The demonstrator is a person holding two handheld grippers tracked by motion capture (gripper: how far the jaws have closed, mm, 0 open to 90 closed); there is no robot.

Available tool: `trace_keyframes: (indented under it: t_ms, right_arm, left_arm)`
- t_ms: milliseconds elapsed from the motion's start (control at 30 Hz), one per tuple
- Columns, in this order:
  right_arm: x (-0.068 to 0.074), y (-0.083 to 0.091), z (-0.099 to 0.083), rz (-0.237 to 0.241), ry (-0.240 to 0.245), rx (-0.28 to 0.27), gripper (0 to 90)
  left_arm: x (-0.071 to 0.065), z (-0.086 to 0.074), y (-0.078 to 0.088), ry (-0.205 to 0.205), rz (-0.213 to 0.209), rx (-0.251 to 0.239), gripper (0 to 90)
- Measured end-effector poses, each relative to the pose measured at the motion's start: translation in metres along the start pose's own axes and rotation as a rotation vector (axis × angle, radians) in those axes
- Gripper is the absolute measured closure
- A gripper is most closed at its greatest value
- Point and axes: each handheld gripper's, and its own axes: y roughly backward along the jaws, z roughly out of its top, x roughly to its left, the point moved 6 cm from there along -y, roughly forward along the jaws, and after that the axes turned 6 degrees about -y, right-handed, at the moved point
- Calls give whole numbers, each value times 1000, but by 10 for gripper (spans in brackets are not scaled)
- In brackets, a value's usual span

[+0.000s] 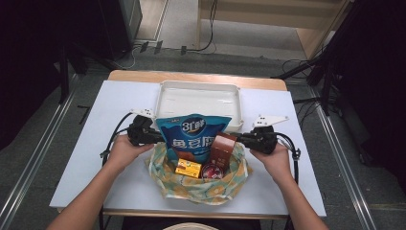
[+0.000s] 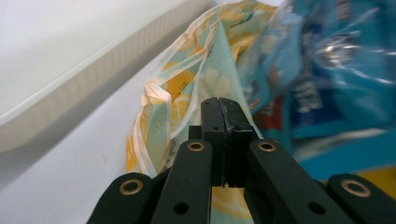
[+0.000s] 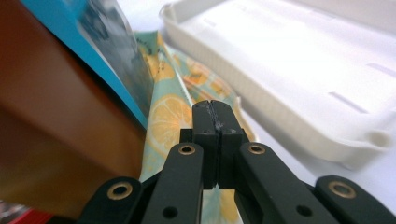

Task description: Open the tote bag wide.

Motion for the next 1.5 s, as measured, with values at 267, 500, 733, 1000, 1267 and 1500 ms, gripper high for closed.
trace_keyframes:
  t_ms: [267, 500, 733, 1000, 1267, 1500]
  right_arm:
    - [19, 32, -11, 25, -21, -1, 900]
    - [41, 41, -25, 65, -43, 20, 900]
    - [60, 41, -38, 105, -21, 49, 900]
    - [78, 28, -43, 137, 10, 78, 900]
    - [84, 18, -52, 154, 28, 99, 900]
    - [85, 16, -60, 164, 39, 110, 900]
  left_arm:
    - [-15, -6, 30, 13, 22, -8, 900]
    - [-40, -17, 33, 17, -17, 26, 900]
    - [-61, -20, 27, 7, -64, 41, 895]
    - [-69, -31, 13, 22, -91, 69, 890]
    - [-73, -42, 6, 22, -101, 81, 888]
    - [-79, -55, -3, 23, -117, 119, 884]
